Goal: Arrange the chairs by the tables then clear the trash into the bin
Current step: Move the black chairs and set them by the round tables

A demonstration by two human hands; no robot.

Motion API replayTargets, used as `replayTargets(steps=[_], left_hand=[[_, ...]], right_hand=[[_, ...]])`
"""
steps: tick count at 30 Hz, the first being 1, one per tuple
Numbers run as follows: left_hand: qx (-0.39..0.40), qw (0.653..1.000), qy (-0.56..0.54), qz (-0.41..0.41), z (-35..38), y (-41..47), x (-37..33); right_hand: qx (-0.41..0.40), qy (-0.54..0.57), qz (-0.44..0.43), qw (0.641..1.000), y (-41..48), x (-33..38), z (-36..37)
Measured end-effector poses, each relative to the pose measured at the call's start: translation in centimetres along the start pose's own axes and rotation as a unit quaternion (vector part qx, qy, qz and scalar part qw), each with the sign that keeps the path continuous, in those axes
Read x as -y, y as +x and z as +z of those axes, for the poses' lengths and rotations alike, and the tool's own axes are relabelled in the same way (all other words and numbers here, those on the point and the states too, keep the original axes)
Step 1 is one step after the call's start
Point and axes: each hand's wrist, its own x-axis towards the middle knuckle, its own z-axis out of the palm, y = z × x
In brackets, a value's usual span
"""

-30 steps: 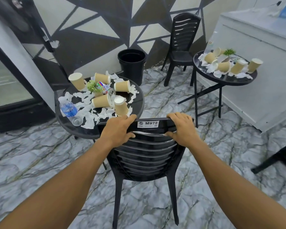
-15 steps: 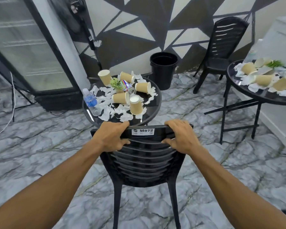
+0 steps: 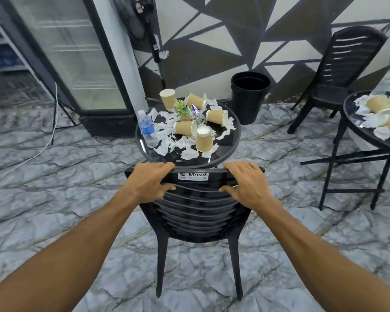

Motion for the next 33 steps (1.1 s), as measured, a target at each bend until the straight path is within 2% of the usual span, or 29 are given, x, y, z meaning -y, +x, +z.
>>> replayTargets(steps=[4, 10, 15, 21, 24, 30, 33], left_hand=[[0.005, 1.0, -0.01, -0.014, 2.5, -3.1, -2.8], [0.035, 0.997, -0.014, -0.061, 5.1, -9.0, -4.3], [0.055, 0.997, -0.011, -0.055, 4.6, -9.9, -5.4], [0.023, 0.999, 0.001, -0.022, 6.3, -15.6, -8.5], [0.019, 0.999, -0.008, -0.05, 6.3, -17.1, -9.9], [0.08, 0.984, -0.095, -0.13, 4.2, -17.1, -10.9], [0.086, 0.961, -0.132, -0.226, 3.6, -17.8, -10.9]], right_hand=[[0.0, 0.015, 0.024, 1.0, -3.9, 1.0, 2.2], [0.06, 0.032, 0.046, 0.997, -6.5, 3.6, 5.1], [0.045, 0.023, 0.065, 0.997, -8.4, 4.9, 5.5], [0.01, 0.011, 0.071, 0.997, -15.1, 8.0, 6.6], [0.028, 0.021, 0.105, 0.994, -15.9, 9.1, 6.6], [0.085, 0.12, 0.158, 0.976, -15.4, 9.9, 4.3], [0.137, 0.157, 0.175, 0.962, -14.8, 9.9, 3.1]])
